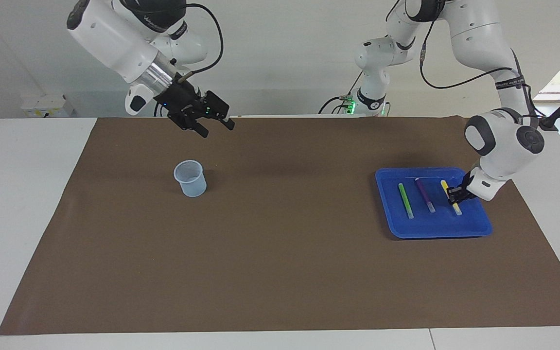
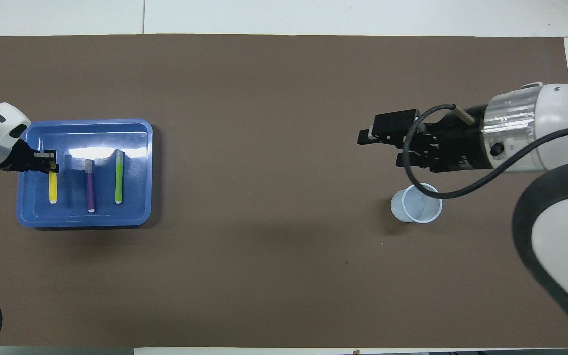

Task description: Transfer and insert pens with both arms

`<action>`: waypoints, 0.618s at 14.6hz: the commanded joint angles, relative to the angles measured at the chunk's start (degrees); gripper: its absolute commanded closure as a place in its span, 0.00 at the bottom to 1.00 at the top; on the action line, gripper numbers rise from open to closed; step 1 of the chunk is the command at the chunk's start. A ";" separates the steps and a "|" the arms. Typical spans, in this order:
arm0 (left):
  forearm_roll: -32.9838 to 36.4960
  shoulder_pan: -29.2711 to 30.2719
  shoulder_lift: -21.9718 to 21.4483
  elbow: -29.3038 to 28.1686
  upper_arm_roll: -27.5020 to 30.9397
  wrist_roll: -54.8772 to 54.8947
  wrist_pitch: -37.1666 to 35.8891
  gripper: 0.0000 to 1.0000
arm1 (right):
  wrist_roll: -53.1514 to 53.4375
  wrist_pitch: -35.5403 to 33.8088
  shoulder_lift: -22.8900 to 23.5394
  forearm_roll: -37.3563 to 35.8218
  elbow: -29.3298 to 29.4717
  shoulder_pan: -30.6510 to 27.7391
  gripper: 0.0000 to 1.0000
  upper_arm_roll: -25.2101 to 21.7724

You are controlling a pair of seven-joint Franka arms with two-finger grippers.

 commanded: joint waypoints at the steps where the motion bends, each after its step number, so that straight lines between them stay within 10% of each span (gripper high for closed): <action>1: -0.01 -2.65 0.51 10.34 -0.05 -8.96 -12.34 1.00 | 3.93 6.94 -2.36 4.84 -4.70 3.77 0.00 -0.21; 9: -23.00 -9.43 -4.41 16.78 -0.40 -56.05 -29.68 1.00 | 11.66 12.32 -2.80 8.20 -6.03 9.75 0.00 -0.21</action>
